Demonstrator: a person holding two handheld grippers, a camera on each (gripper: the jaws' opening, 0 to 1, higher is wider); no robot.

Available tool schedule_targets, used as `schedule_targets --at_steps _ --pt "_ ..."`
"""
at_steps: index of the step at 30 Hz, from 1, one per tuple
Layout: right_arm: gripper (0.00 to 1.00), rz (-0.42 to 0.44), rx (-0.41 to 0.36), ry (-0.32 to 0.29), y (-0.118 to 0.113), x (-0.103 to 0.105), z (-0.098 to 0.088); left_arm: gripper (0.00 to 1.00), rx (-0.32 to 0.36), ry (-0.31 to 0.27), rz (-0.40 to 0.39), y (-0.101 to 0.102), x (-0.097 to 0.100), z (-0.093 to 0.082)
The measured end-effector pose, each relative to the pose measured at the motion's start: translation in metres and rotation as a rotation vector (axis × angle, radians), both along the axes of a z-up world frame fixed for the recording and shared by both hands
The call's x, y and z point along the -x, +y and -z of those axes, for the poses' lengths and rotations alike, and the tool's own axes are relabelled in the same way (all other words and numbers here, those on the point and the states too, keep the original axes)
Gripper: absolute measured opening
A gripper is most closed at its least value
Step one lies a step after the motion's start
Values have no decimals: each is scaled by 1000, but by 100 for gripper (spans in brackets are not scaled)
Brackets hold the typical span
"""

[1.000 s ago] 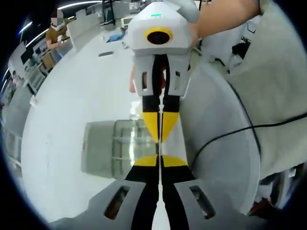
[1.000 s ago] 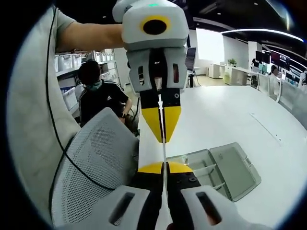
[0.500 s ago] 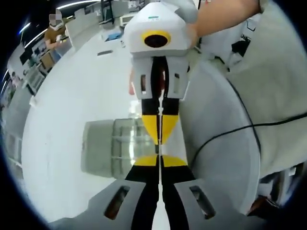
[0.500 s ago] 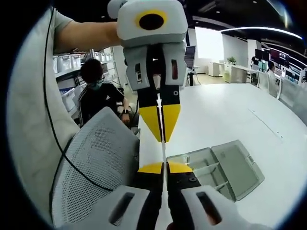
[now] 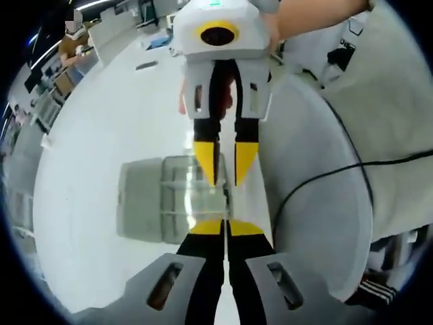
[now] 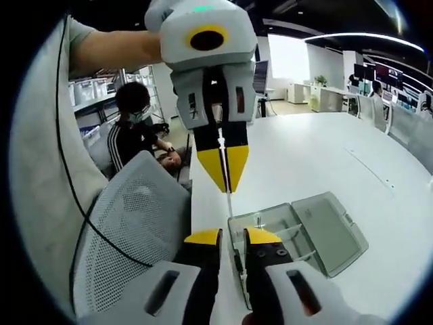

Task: Insert the divider into the dual guide fixture by aligning both edges with the guide slots and pushing it downward to the bottom, including one-sided entry, uneven engagement, binding, and posture correction.

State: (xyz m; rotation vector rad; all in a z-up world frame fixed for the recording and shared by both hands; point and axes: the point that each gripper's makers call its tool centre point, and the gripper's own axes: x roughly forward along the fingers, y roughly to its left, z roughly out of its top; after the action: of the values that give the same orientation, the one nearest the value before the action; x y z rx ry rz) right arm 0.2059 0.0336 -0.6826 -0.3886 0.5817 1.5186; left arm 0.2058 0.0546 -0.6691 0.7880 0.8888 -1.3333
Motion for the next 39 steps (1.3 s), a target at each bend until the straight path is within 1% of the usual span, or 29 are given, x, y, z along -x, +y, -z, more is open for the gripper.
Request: schedule_targets --at_steps 4,10,19,30,39 --pt "12 5 5 0 -1 -1 1 0 -20 -5 -14 3 -5 3" --pt "20 13 23 -6 -3 -2 3 0 -58 -5 -39 8 -10 11" --pt "26 20 42 -23 -6 -6 2 0 -104 -3 -84 14 -21 19" --pt "34 22 63 -37 -9 -7 3 0 -131 -2 -99 14 -29 28" --pt "40 32 69 -38 -10 -7 3 0 -133 -3 -114 14 -34 32"
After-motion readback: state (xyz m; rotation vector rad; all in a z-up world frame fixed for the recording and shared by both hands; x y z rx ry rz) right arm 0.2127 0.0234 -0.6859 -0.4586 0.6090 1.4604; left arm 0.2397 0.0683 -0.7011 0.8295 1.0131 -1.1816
